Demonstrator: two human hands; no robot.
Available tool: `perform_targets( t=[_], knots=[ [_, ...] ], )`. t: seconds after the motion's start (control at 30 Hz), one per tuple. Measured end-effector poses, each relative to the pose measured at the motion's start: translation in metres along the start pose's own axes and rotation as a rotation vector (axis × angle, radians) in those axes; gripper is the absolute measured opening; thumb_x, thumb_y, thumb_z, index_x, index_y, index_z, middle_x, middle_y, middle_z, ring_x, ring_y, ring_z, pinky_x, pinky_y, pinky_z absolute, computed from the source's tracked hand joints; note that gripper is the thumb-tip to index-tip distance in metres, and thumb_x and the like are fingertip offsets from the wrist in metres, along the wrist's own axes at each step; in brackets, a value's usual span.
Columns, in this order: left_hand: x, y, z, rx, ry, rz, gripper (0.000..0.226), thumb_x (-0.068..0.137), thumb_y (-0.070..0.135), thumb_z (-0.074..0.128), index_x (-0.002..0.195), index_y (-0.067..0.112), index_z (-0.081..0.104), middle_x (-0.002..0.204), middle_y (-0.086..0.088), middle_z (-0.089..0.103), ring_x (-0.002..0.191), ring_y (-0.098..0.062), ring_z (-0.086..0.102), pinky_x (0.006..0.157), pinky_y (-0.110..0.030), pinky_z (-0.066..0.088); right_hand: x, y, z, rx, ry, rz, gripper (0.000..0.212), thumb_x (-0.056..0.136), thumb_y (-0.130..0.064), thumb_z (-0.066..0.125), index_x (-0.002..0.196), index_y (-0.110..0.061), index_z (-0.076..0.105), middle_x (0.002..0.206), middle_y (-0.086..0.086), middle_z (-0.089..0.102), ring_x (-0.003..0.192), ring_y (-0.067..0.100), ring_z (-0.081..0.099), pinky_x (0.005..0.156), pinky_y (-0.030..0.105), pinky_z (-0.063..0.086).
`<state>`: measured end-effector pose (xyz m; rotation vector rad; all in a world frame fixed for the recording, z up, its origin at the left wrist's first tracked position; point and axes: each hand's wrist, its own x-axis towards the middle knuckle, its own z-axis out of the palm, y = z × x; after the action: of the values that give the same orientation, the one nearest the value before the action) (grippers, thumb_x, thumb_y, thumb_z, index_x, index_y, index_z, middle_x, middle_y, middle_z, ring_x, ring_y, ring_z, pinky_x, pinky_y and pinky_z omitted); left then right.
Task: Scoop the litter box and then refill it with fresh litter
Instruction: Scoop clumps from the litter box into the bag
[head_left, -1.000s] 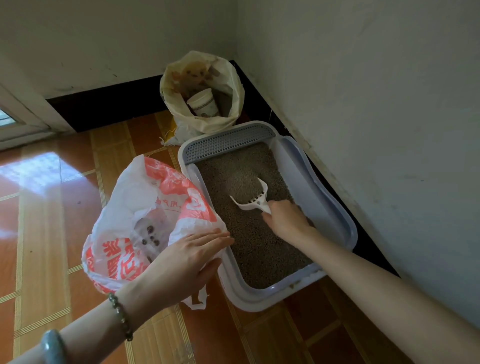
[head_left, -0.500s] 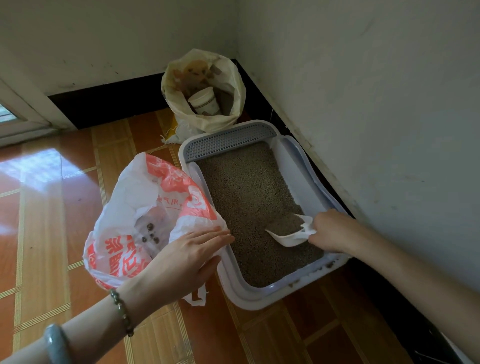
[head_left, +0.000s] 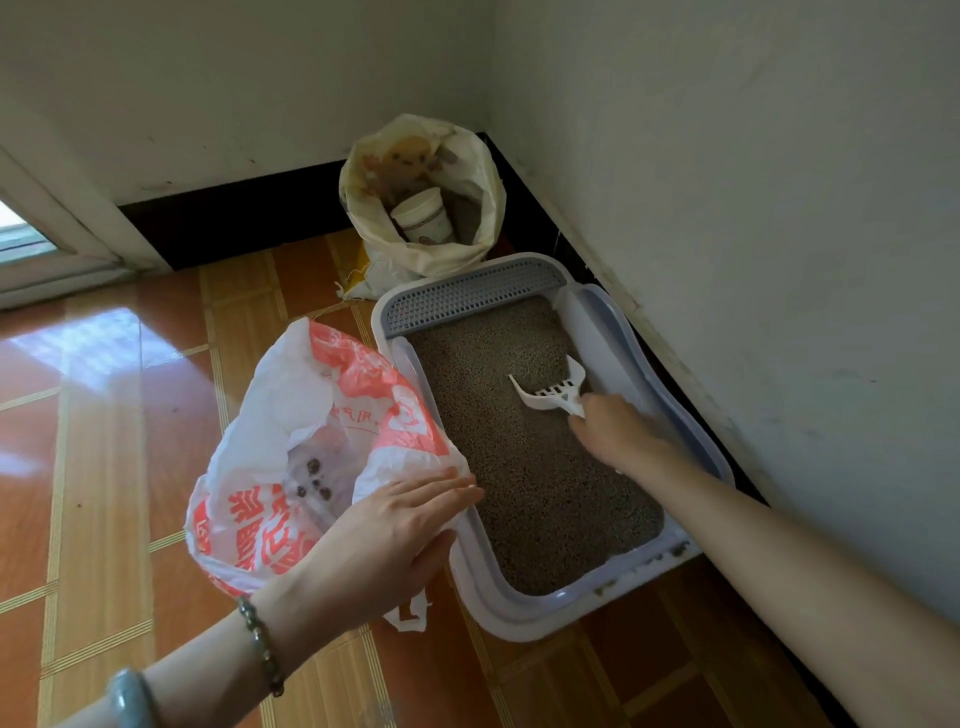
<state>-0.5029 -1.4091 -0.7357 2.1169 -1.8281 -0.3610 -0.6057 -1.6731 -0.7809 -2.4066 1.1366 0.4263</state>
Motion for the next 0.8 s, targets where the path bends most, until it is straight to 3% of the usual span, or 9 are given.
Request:
perform_targets(
  t=[0.1, 0.17, 0.3, 0.43, 0.53, 0.63, 0.7, 0.8],
  knots=[
    [0.000, 0.000, -0.001, 0.006, -0.015, 0.004, 0.046, 0.088, 0.020, 0.059, 0.133, 0.025, 0.051, 0.135, 0.009, 0.054, 0.129, -0.004, 0.042, 0.107, -0.021, 0.027, 0.008, 0.000, 0.008, 0.119, 0.010, -0.003, 0.031, 0.096, -0.023, 0.048, 0.123, -0.008, 0.048, 0.110, 0.015, 0.060, 0.091, 0.027, 0.057, 0.068, 0.031, 0.041],
    [0.001, 0.000, -0.004, 0.002, -0.029, 0.007, 0.046, 0.090, 0.020, 0.054, 0.135, 0.026, 0.048, 0.137, 0.008, 0.051, 0.131, -0.005, 0.039, 0.109, -0.024, 0.028, 0.008, 0.001, 0.011, 0.111, 0.047, -0.014, 0.026, 0.096, -0.023, 0.049, 0.118, -0.010, 0.048, 0.105, 0.014, 0.060, 0.087, 0.026, 0.057, 0.068, 0.032, 0.042],
    [0.002, 0.004, -0.009, -0.065, -0.065, -0.019, 0.050, 0.097, 0.034, 0.042, 0.145, 0.032, 0.029, 0.147, 0.010, 0.038, 0.136, -0.002, 0.030, 0.109, -0.016, 0.020, -0.003, -0.001, 0.004, 0.105, 0.125, -0.092, 0.014, 0.095, -0.026, 0.048, 0.106, -0.017, 0.048, 0.091, 0.006, 0.058, 0.076, 0.018, 0.058, 0.063, 0.033, 0.049],
    [0.000, 0.006, -0.017, -0.262, -0.103, -0.151, 0.056, 0.094, 0.052, 0.033, 0.145, 0.046, 0.010, 0.146, 0.017, 0.031, 0.129, 0.002, 0.032, 0.102, -0.015, 0.029, -0.022, -0.004, -0.012, 0.159, 0.101, -0.193, 0.013, 0.095, -0.026, 0.049, 0.105, -0.019, 0.052, 0.088, 0.001, 0.058, 0.072, 0.014, 0.057, 0.059, 0.027, 0.047],
    [0.003, 0.002, -0.028, -0.294, -0.028, -0.185, 0.052, 0.093, 0.058, 0.025, 0.142, 0.041, 0.025, 0.139, 0.016, 0.040, 0.122, 0.003, 0.041, 0.099, -0.018, 0.037, -0.036, 0.005, -0.019, 0.138, 0.134, -0.239, 0.010, 0.094, -0.032, 0.048, 0.102, -0.027, 0.051, 0.080, -0.004, 0.056, 0.068, 0.011, 0.057, 0.060, 0.033, 0.052],
    [0.006, -0.008, -0.040, -0.219, 0.123, -0.183, 0.052, 0.093, 0.056, 0.022, 0.132, 0.031, 0.045, 0.134, 0.010, 0.049, 0.118, -0.001, 0.047, 0.097, -0.022, 0.043, -0.045, 0.011, -0.030, 0.142, 0.203, -0.254, 0.017, 0.096, -0.032, 0.046, 0.107, -0.020, 0.053, 0.072, -0.008, 0.052, 0.063, 0.007, 0.052, 0.050, 0.025, 0.040],
    [0.007, -0.018, -0.048, -0.159, 0.206, -0.212, 0.046, 0.095, 0.050, 0.029, 0.127, 0.026, 0.051, 0.132, 0.006, 0.052, 0.118, -0.006, 0.050, 0.097, -0.027, 0.045, -0.049, 0.011, -0.036, 0.172, 0.203, -0.247, 0.019, 0.096, -0.029, 0.047, 0.111, -0.019, 0.053, 0.072, -0.009, 0.051, 0.063, 0.006, 0.051, 0.049, 0.022, 0.035],
    [0.006, -0.034, -0.062, -0.040, 0.333, -0.276, 0.030, 0.094, 0.022, 0.052, 0.123, 0.018, 0.057, 0.129, -0.001, 0.057, 0.119, -0.015, 0.050, 0.098, -0.029, 0.040, -0.056, 0.011, -0.039, 0.190, 0.198, -0.279, 0.021, 0.096, -0.029, 0.048, 0.111, -0.018, 0.055, 0.074, -0.005, 0.055, 0.064, 0.010, 0.054, 0.051, 0.023, 0.038]
  ],
)
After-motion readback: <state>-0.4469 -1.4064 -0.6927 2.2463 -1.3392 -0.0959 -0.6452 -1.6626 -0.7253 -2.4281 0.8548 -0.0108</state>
